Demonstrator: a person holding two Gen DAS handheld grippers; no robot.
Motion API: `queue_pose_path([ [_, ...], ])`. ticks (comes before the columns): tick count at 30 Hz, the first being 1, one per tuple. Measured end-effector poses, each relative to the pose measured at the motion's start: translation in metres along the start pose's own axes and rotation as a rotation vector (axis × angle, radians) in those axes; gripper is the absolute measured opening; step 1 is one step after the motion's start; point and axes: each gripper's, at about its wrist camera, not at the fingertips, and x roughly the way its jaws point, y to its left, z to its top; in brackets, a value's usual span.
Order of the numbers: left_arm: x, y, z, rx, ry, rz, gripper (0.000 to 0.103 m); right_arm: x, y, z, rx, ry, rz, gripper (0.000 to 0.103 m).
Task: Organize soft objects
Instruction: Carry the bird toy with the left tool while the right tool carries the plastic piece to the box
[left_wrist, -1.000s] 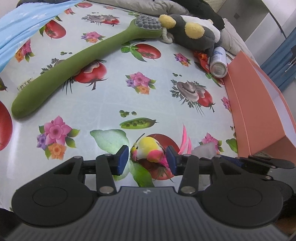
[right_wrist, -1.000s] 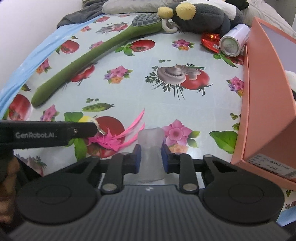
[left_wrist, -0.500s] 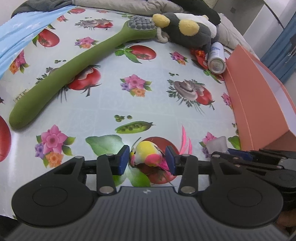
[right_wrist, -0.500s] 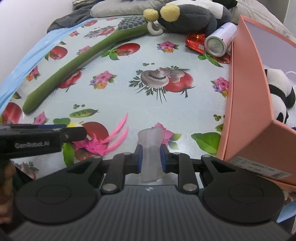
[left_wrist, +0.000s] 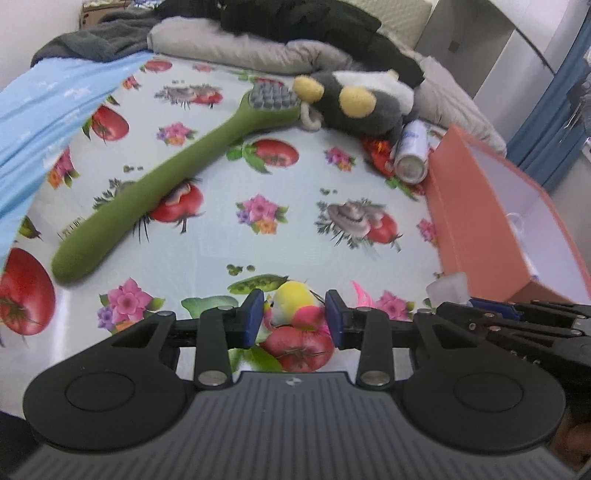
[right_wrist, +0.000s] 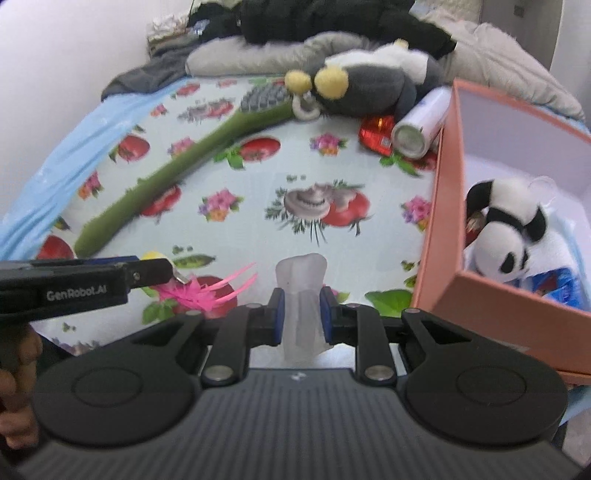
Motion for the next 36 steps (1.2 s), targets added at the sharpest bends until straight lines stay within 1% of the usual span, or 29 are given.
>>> queue_pose_path([
  [4, -0.026, -0.007, 0.007, -0.007, -0.041, -0.017, 0.042, -0.028, 0.000, 0.007, 0.013, -0.055, 0.001, 0.023],
  [7, -0.046, -0.015, 0.012, 0.020, -0.081, -0.013, 0.042, -0.049, 0.000, 0.014, 0.020, -0.099, 0.004, 0.023],
  [19, -0.125, -0.048, 0.031, 0.065, -0.233, -0.074, 0.042, -0.127, 0.003, 0.035, 0.040, -0.280, 0.014, 0.023],
  [24, -0.151, -0.065, 0.038, 0.072, -0.287, -0.129, 0.042, -0.151, 0.001, 0.036, 0.045, -0.338, -0.004, 0.024],
  [29, -0.168, -0.087, 0.044, 0.098, -0.323, -0.189, 0.042, -0.176, -0.008, 0.035, 0.063, -0.389, -0.035, 0.024],
  [36, -0.169, -0.131, 0.052, 0.145, -0.334, -0.285, 0.042, -0.201, -0.034, 0.031, 0.106, -0.425, -0.106, 0.024],
])
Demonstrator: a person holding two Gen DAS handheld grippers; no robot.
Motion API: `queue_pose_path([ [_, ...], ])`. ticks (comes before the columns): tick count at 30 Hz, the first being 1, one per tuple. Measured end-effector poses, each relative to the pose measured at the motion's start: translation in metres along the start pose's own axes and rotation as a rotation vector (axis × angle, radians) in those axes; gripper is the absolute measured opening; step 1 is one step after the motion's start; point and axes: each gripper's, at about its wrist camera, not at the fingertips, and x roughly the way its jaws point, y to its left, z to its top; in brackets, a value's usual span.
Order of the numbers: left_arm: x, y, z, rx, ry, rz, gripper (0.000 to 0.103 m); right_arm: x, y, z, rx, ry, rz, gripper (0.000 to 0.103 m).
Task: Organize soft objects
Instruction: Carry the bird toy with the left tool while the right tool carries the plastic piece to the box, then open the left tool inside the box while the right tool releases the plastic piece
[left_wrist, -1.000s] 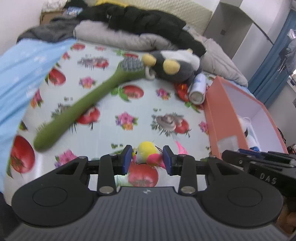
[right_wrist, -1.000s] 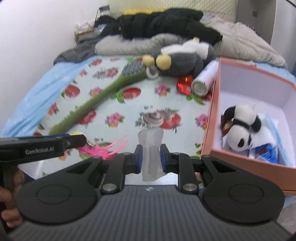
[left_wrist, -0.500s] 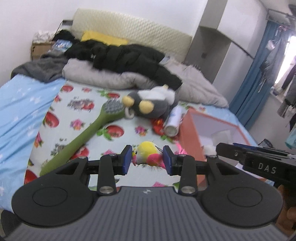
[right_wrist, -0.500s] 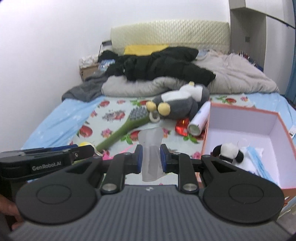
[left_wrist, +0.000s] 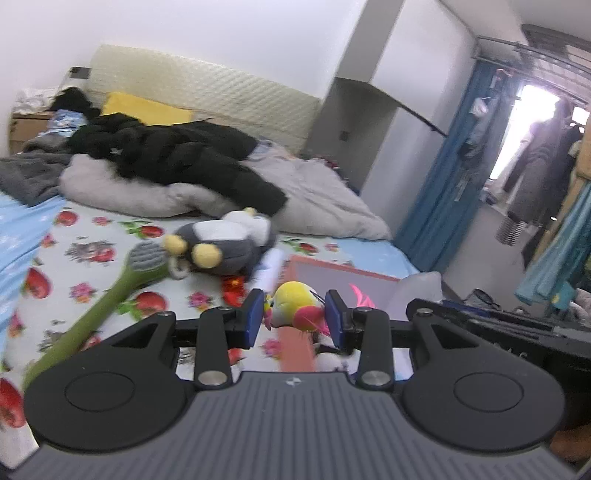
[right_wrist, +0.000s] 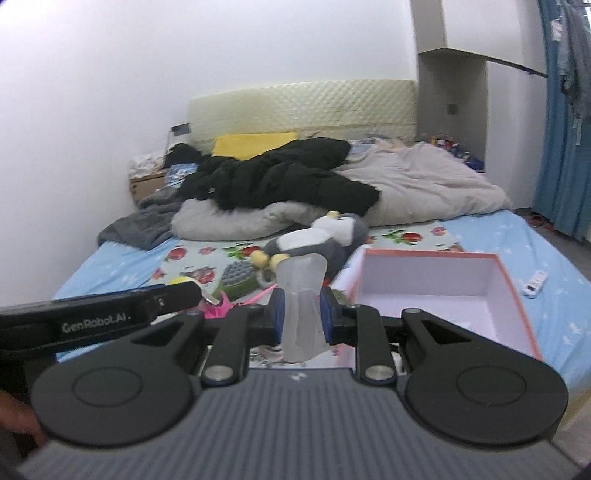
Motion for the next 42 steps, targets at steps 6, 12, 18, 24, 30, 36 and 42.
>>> queue_pose_path([
  [6, 0.035, -0.032, 0.007, 0.042, 0.037, -0.071, 0.042, -0.001, -0.034, 0.001, 0.047, 0.010, -0.082, 0.024],
  [12, 0.093, -0.052, 0.005, 0.072, 0.121, -0.116, 0.042, 0.022, -0.072, -0.005, 0.126, 0.071, -0.165, 0.024],
  [18, 0.163, -0.058, -0.001, 0.072, 0.225, -0.118, 0.042, 0.064, -0.108, -0.012, 0.178, 0.164, -0.206, 0.024],
  [24, 0.234, -0.055, -0.010, 0.065, 0.340, -0.106, 0.042, 0.111, -0.138, -0.024, 0.221, 0.272, -0.223, 0.024],
  [30, 0.298, -0.056, -0.024, 0.075, 0.422, -0.105, 0.042, 0.151, -0.167, -0.041, 0.269, 0.370, -0.240, 0.024],
  [36, 0.333, -0.064, -0.036, 0.092, 0.488, -0.112, 0.042, 0.179, -0.185, -0.060, 0.305, 0.446, -0.249, 0.025],
  [42, 0.340, -0.071, -0.038, 0.118, 0.506, -0.103, 0.044, 0.183, -0.191, -0.062, 0.338, 0.457, -0.249, 0.030],
])
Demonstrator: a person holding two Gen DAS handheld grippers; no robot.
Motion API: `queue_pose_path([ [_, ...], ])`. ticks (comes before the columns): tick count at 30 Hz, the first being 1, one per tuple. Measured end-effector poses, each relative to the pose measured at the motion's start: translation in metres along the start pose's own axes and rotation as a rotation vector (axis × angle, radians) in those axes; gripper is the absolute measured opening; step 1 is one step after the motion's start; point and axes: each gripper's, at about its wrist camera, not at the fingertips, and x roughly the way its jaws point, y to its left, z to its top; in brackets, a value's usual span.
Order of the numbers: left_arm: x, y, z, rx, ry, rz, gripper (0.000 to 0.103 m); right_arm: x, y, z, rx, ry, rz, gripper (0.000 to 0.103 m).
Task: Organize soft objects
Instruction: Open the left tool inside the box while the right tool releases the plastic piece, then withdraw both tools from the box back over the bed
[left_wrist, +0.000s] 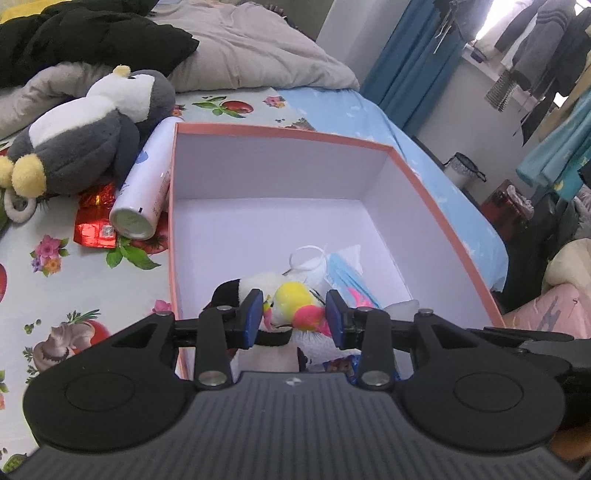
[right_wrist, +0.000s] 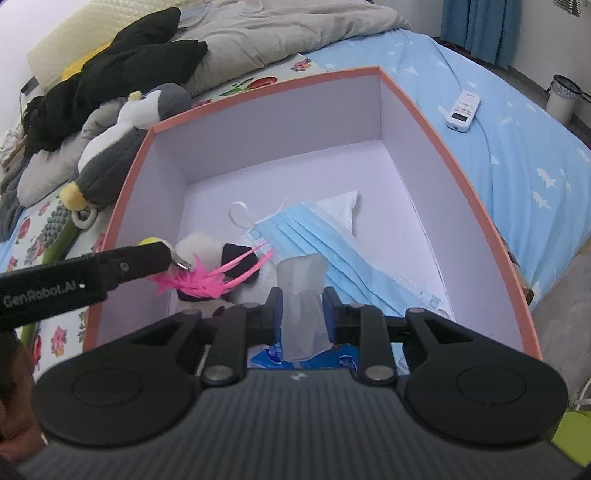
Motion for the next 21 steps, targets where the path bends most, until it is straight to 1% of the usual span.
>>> queue_pose_path([
  [1, -0.001, 0.000, -0.001, -0.002, 0.002, 0.007, 0.046, -0.001, 0.002, -0.001, -0.003, 0.002, -0.007, 0.032],
  [2, -0.003, -0.001, -0.002, 0.003, 0.001, 0.013, 0.053, -0.001, 0.003, 0.000, -0.013, 0.004, -0.010, 0.035],
  [3, -0.007, -0.002, -0.002, 0.006, -0.005, 0.013, 0.055, -0.004, 0.005, -0.001, -0.019, 0.000, -0.016, 0.042],
  [4, -0.013, -0.002, -0.003, 0.003, -0.016, 0.011, 0.055, -0.008, 0.006, -0.002, -0.019, -0.011, -0.017, 0.043],
  [7, -0.033, -0.006, -0.003, 0.006, -0.051, 0.006, 0.056, -0.025, 0.010, -0.003, -0.018, -0.049, -0.003, 0.043],
  [12, -0.079, -0.013, -0.005, 0.026, -0.132, 0.012, 0.056, -0.062, 0.019, -0.005, -0.011, -0.133, 0.021, 0.043],
  [21, -0.172, -0.016, -0.028, 0.025, -0.254, 0.031, 0.056, -0.135, 0.038, -0.023, -0.047, -0.271, 0.069, 0.043],
])
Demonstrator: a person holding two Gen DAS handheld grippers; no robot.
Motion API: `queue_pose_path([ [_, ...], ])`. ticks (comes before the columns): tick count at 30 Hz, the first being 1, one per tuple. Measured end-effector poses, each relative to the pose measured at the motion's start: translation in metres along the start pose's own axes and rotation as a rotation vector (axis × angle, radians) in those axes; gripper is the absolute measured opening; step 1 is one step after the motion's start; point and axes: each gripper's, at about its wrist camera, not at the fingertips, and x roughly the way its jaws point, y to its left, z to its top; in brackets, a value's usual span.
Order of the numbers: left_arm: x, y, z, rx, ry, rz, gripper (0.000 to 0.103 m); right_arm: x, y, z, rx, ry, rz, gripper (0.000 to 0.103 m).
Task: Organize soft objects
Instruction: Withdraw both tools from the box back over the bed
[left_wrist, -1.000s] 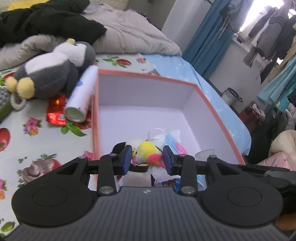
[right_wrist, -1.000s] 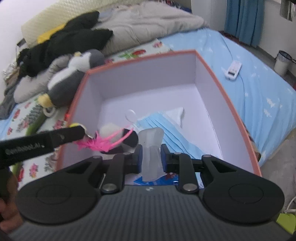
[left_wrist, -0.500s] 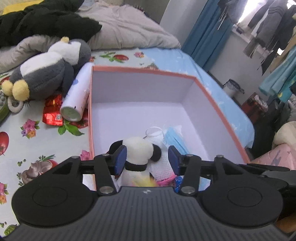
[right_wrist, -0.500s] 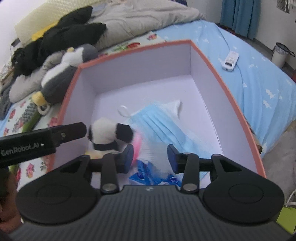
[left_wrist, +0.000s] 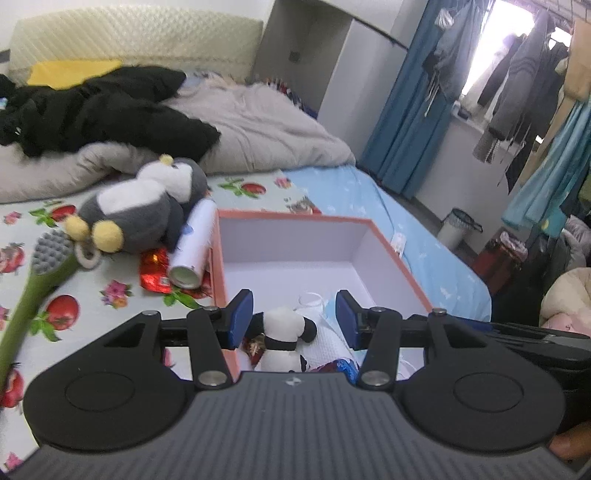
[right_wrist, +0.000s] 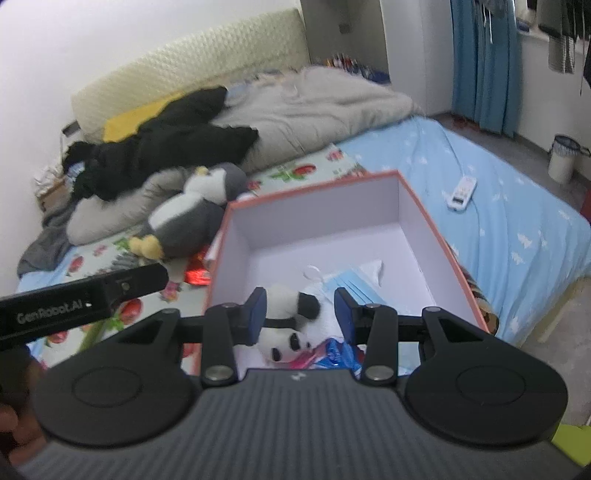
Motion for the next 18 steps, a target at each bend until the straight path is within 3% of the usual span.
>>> queue_pose_path([
  [11, -0.103, -0.002, -0.016, 0.007, -0.136, 0.032, 0.056, -0.066, 0.037, -0.015, -0.076, -0.102, 0.074, 0.043],
  [18, -0.148, 0.002, -0.048, -0.011, -0.160, 0.080, 0.059, -0.086, 0.062, -0.034, -0.128, -0.111, 0.147, 0.043],
])
